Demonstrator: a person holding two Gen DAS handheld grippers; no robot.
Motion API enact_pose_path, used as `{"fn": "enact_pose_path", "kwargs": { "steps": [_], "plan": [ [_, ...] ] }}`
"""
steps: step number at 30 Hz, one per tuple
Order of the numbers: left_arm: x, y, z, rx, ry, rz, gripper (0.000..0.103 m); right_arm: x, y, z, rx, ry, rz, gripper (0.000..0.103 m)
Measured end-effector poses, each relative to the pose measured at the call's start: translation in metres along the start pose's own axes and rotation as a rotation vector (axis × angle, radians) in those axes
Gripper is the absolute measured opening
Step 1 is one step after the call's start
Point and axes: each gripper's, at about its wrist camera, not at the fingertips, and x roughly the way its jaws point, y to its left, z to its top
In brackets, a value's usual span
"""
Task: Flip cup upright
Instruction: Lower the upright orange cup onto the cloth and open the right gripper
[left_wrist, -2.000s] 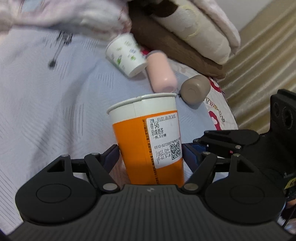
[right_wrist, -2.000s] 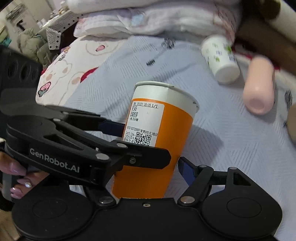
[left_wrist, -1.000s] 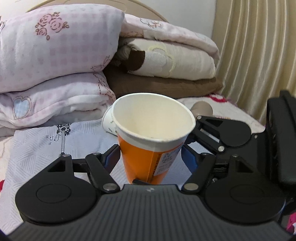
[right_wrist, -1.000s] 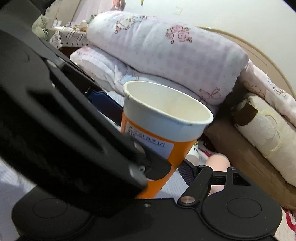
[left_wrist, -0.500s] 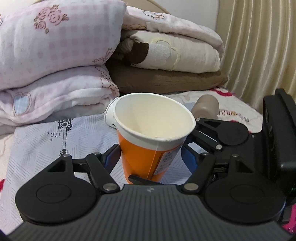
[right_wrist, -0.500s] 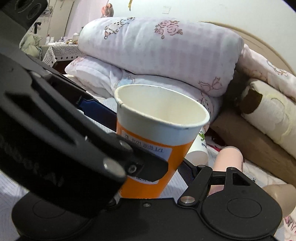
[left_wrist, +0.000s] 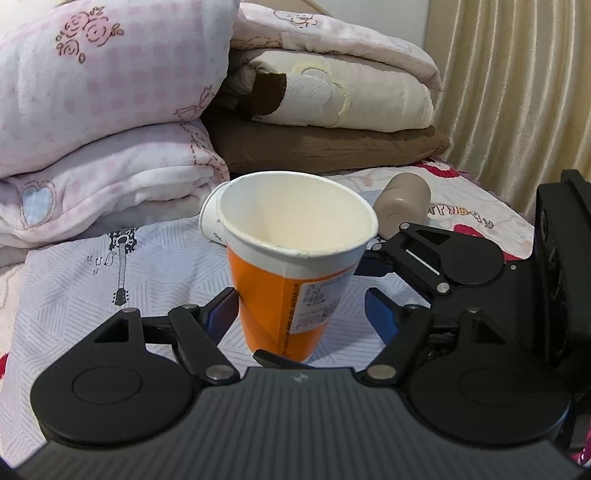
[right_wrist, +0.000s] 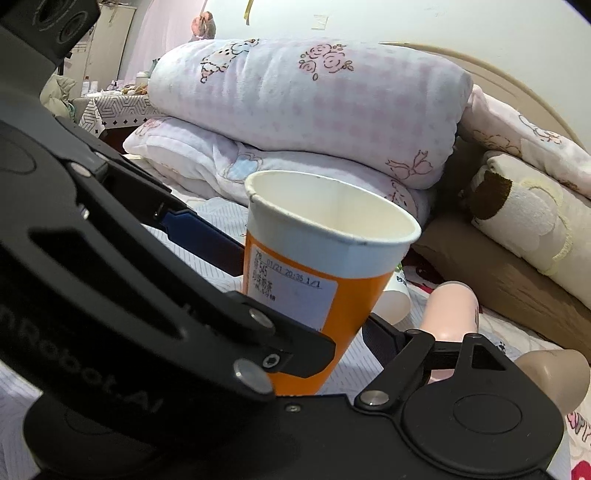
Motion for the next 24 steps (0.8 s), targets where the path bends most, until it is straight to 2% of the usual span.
{"fn": "enact_pose_path", "kwargs": {
  "steps": [6,10,16,20,22,24],
  "plan": [
    [-0.003,0.000,0.000,-0.006,0.019,0.017,0.077,-0.008,0.000,-0.002,0.021,-0.003,-0.028,0.088],
    [-0.008,0.001,-0.003,-0.039,0.052,0.066,0.080,-0.025,-0.004,-0.014,0.064,0.024,-0.026,0.089],
    [-0.027,-0.004,-0.003,-0.087,0.127,0.113,0.080,-0.058,-0.019,-0.029,0.220,0.057,-0.034,0.089],
    [-0.046,-0.017,0.008,-0.089,0.169,0.172,0.080,-0.084,-0.016,-0.024,0.254,0.050,-0.035,0.089],
    [-0.062,-0.023,0.013,-0.100,0.160,0.183,0.081,-0.096,-0.016,-0.017,0.268,0.046,-0.022,0.089],
    [-0.078,-0.026,0.016,-0.135,0.152,0.207,0.089,-0.111,-0.014,-0.007,0.274,0.048,-0.036,0.089]
  ]
}}
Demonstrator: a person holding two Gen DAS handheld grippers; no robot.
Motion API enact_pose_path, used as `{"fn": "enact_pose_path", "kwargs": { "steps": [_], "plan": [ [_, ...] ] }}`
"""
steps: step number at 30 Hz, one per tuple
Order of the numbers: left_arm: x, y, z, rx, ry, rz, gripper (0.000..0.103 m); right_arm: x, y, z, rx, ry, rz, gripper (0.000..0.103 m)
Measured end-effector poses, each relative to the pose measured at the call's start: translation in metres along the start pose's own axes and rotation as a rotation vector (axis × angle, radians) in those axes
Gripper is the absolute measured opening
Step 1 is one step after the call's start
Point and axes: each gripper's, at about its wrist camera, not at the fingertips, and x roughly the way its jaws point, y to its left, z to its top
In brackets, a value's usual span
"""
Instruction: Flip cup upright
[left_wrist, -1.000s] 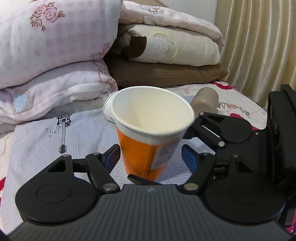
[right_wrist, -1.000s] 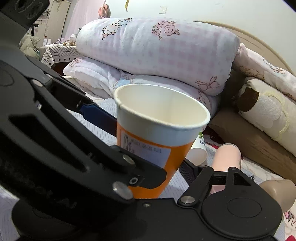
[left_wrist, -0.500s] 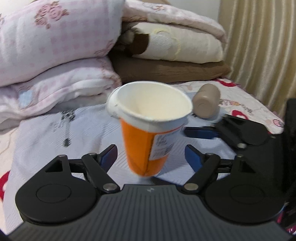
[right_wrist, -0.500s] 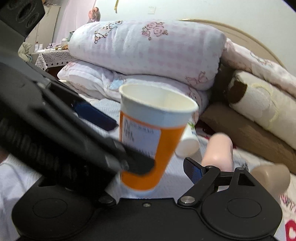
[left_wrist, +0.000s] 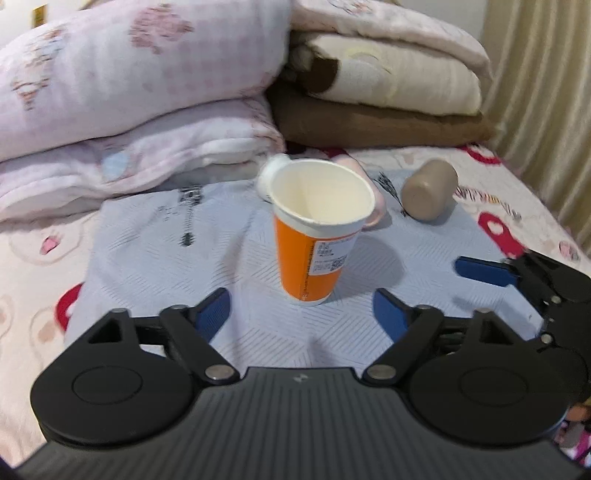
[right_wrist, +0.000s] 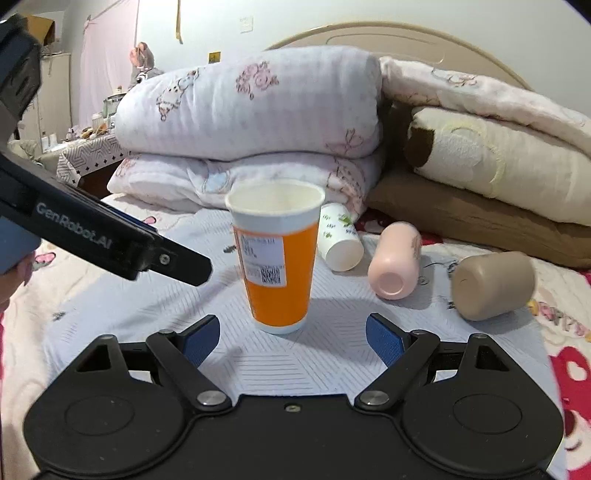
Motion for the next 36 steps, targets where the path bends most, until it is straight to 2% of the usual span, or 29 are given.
{"fn": "enact_pose_path", "kwargs": {
  "steps": [5,11,15,19,25,28,33,36],
  "plan": [
    [-0.043,0.006,-0.005,-0.019,-0.013,0.104,0.089,-0.043,0.011,0.015,0.009,-0.041,-0.021,0.089],
    [-0.091,0.008,-0.013,-0.046,-0.051,0.165,0.094,-0.092,0.022,0.035,0.024,-0.063,-0.066,0.089],
    [-0.116,0.003,-0.016,-0.049,-0.064,0.173,0.098,-0.113,0.022,0.044,0.061,-0.043,-0.094,0.089],
    [-0.127,-0.007,-0.021,-0.015,-0.041,0.195,0.102,-0.129,0.022,0.047,0.071,-0.047,-0.129,0.089],
    [-0.129,-0.014,-0.025,0.010,0.016,0.223,0.103,-0.144,0.028,0.051,0.086,-0.049,-0.179,0.091],
    [-0.131,-0.013,-0.025,0.001,0.029,0.238,0.103,-0.150,0.031,0.053,0.115,-0.045,-0.211,0.102],
    [-0.138,-0.011,-0.023,-0.026,0.035,0.238,0.103,-0.154,0.035,0.057,0.132,-0.002,-0.277,0.103],
    [-0.142,-0.012,-0.022,-0.033,0.032,0.234,0.103,-0.154,0.033,0.058,0.161,0.011,-0.271,0.103]
  ]
}}
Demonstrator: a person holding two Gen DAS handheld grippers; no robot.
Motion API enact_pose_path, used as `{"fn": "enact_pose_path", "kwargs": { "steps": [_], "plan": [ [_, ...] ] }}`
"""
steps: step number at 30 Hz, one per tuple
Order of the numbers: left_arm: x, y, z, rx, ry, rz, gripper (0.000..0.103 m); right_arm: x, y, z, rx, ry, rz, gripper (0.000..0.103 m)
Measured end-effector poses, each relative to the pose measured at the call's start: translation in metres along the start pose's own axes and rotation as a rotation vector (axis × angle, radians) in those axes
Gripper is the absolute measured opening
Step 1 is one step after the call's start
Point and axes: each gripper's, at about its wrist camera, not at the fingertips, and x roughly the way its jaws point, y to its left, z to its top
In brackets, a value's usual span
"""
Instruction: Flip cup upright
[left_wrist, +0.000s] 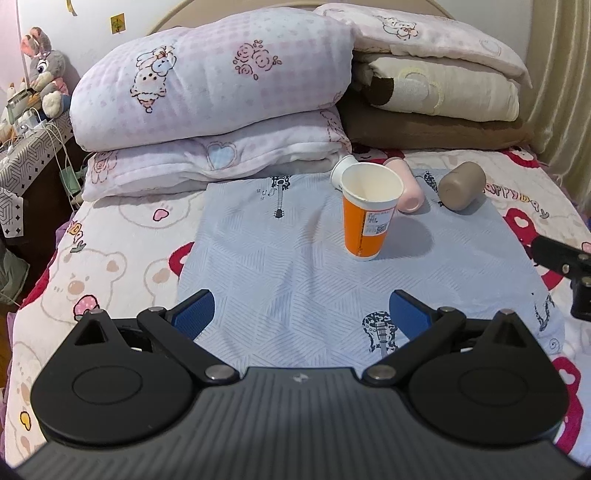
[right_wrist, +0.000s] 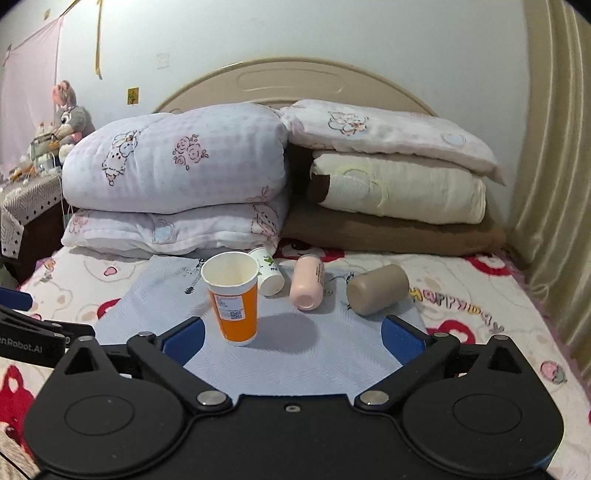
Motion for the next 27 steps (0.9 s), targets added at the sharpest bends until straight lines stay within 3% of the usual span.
{"fn": "enact_pose_path", "kwargs": {
  "steps": [27],
  "plan": [
    [0.017,0.026,-0.002,-0.078,0.068,0.054,0.103,0.006,0.002,-0.001,0.003,0.083,-0.084,0.103]
  ]
}}
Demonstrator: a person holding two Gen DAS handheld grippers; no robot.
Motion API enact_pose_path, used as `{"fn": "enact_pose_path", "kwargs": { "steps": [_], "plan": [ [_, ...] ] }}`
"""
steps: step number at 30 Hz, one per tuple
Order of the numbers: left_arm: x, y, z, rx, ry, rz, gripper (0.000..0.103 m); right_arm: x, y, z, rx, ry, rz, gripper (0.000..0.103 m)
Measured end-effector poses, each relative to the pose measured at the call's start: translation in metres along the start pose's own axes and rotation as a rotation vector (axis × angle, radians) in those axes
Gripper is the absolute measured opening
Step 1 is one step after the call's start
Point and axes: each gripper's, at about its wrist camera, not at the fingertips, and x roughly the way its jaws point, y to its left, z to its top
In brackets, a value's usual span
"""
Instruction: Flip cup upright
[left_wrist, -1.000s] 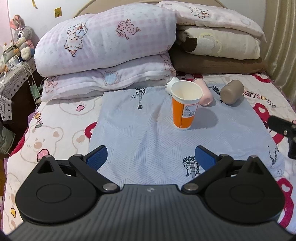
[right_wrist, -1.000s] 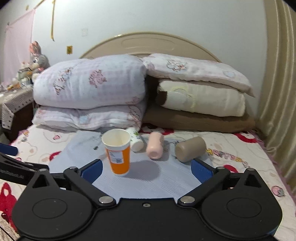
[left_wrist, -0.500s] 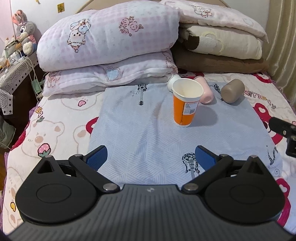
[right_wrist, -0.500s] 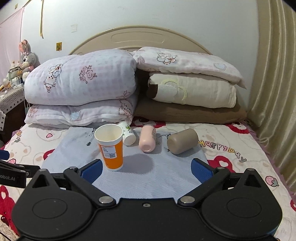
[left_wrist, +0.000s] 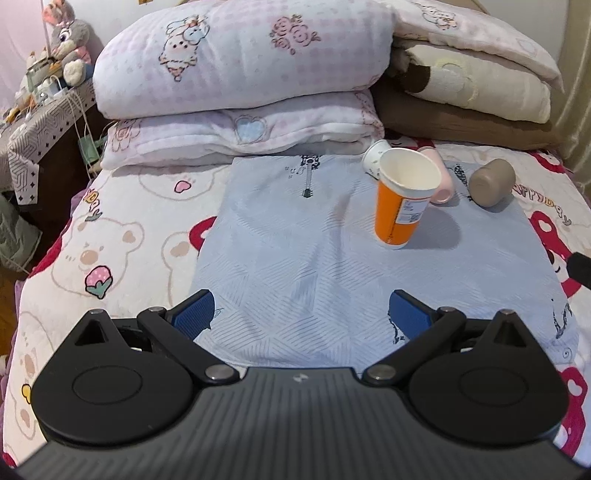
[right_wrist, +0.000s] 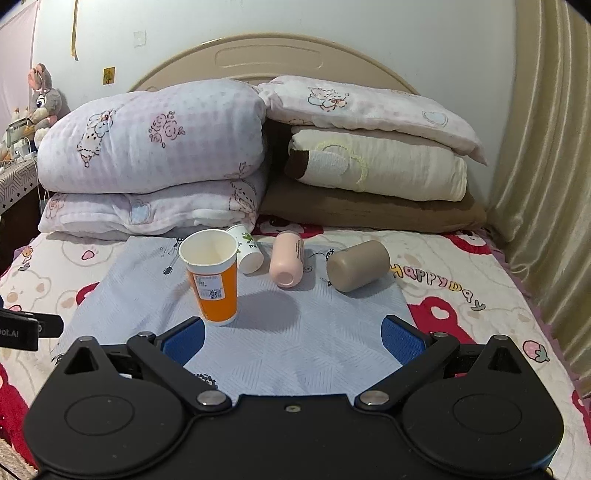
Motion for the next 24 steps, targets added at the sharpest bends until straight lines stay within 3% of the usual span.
{"fn": "enact_pose_path", "kwargs": {
  "steps": [15,24],
  "plan": [
    [0.0082,0.0044,0.0028,0.020,0.028,0.058,0.103,0.0037,0.0007,0.0009,0.015,0.004,-0.038,0.103],
    [0.0035,-0.0007,0.0037,0.023,-0.003,0.034,0.103,0.0073,-0.0007,-0.0003,0.012,0.012,-0.050,0.103]
  ]
}}
